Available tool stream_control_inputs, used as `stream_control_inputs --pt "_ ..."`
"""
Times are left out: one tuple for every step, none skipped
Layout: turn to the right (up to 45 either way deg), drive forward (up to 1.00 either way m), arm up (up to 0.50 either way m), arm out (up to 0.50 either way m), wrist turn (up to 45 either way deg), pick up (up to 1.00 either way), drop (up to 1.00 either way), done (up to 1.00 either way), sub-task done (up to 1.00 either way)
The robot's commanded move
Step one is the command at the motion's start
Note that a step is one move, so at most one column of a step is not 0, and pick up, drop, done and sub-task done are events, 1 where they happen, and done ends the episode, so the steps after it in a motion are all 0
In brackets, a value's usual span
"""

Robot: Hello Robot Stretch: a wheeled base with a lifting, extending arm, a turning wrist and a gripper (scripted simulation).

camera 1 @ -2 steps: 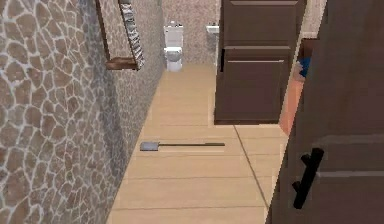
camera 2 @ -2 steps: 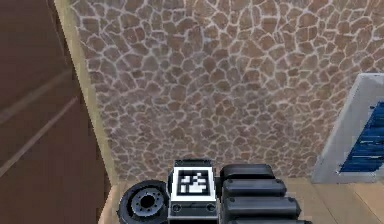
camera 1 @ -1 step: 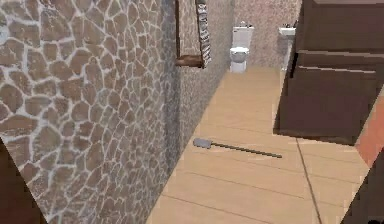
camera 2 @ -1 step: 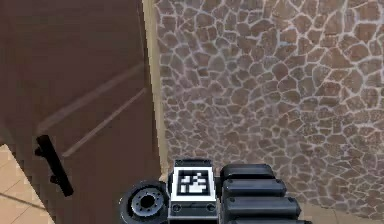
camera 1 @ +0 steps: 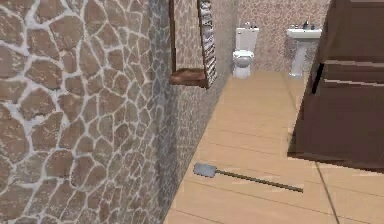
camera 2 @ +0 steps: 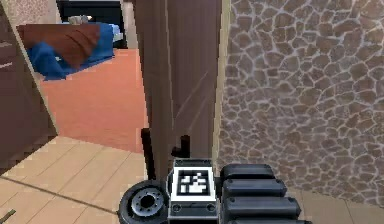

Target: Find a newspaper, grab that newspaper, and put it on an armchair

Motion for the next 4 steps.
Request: stream_control_inputs --pt "30.0 0.0 0.0 0.0 0.0 0.0 0.0 0.0 0.0" --pt "0.0 0.3 0.0 0.0 0.0 0.0 0.0 0.0 0.0" --pt "-12.0 0.0 0.0 0.0 0.0 0.0 0.0 0.0 0.0" --pt "0.0 0.3 0.0 0.0 0.0 0.0 0.0 0.0 0.0"
